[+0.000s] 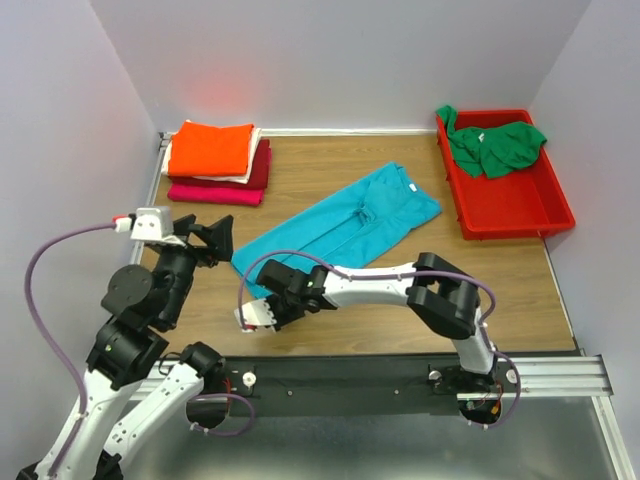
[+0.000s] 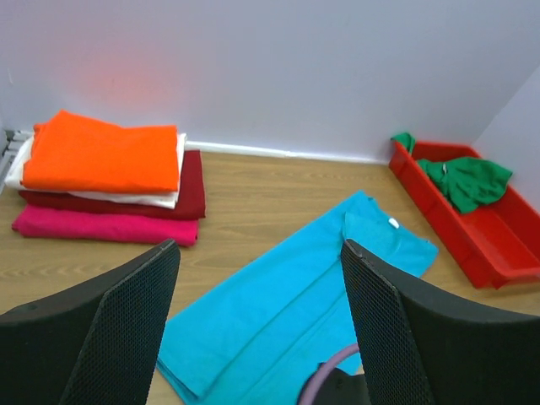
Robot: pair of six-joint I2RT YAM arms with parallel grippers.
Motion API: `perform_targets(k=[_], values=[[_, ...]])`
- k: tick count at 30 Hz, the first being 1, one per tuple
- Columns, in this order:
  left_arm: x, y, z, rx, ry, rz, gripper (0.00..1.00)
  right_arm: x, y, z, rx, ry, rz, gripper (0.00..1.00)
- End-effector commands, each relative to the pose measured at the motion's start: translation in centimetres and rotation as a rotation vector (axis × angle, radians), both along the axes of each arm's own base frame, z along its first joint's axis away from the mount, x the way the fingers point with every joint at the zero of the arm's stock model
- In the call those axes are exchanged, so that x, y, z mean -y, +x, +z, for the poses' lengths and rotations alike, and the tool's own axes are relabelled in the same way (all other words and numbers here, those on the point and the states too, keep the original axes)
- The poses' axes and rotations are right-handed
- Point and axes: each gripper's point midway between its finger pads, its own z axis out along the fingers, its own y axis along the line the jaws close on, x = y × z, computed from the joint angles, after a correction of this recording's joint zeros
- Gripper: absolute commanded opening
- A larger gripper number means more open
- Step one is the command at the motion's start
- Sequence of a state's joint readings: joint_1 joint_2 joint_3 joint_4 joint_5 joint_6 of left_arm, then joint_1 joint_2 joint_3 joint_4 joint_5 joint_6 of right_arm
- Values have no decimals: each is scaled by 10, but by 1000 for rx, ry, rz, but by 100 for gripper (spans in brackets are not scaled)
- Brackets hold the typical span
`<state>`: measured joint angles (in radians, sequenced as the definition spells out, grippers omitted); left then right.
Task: Fold and stack the t-shirts
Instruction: Fold the tshirt
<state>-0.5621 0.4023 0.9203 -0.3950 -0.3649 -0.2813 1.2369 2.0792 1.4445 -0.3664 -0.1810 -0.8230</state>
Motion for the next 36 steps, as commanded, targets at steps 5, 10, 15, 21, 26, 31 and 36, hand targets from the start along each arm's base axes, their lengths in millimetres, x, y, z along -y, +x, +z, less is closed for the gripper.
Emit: perform_targets(k=[5, 10, 15, 21, 26, 31, 36], values=[[42, 42, -32, -94, 44, -78, 85, 118, -89, -7, -278, -246, 252, 8], [105, 82, -50, -130, 90, -269, 85, 181, -99, 4, -251, -329, 265, 26], [169, 149, -93, -253, 144, -413, 87, 219, -31, 36, -152, -270, 55, 64], [250, 208, -147, -387, 181, -673, 79, 266, 36, 87, -106, -58, -286, 65], [285, 252, -203, -550, 217, -746, 71, 318, 80, 111, -164, 128, -662, 65], [297, 280, -258, -669, 254, -758, 60, 352, 117, 123, -260, 378, -980, 64], [289, 296, -298, -741, 300, -695, 57, 375, 127, 115, -335, 429, -1092, 64]])
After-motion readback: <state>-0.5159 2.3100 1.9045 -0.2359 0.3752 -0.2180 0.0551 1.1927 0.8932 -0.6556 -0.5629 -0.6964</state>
